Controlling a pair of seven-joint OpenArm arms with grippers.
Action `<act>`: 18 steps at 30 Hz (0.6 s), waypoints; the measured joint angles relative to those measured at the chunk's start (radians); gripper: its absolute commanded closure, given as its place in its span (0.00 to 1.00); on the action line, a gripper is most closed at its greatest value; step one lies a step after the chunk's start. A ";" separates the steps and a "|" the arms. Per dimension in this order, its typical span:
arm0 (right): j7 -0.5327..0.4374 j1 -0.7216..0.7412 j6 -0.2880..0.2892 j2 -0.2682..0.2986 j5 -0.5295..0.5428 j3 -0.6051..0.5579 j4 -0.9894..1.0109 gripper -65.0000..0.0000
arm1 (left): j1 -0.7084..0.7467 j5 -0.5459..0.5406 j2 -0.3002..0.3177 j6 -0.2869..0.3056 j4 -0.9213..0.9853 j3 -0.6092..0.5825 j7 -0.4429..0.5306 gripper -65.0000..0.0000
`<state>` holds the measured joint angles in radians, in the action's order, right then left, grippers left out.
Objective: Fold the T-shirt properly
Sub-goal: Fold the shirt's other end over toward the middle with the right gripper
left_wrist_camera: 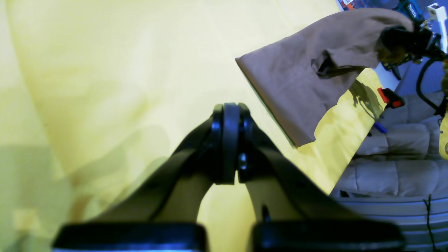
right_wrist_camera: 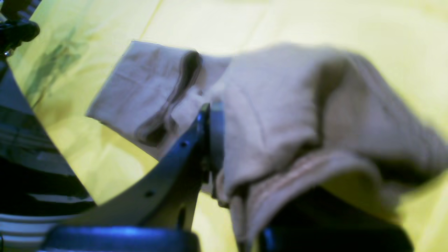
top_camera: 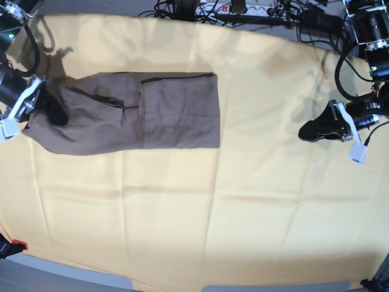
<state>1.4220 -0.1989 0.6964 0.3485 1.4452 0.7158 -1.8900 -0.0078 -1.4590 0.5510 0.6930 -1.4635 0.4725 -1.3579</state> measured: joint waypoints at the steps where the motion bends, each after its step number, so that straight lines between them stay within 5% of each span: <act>1: -0.002 0.000 0.000 -0.015 0.001 -0.010 -0.040 1.00 | 0.003 0.000 0.000 0.000 0.000 0.000 0.000 1.00; 15: -0.005 0.055 0.000 -0.166 0.003 -0.453 -0.152 1.00 | 0.023 0.000 -0.003 0.000 0.000 0.000 -0.001 1.00; 18: -0.052 0.081 0.000 -0.190 -0.101 -0.520 -0.152 1.00 | 0.025 0.000 -0.003 0.000 0.000 0.000 -0.001 1.00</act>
<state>1.3697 -0.1177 0.6964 0.1589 1.3437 0.1959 -2.0418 0.0170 -1.4590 0.5480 0.6930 -1.4635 0.4725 -1.3586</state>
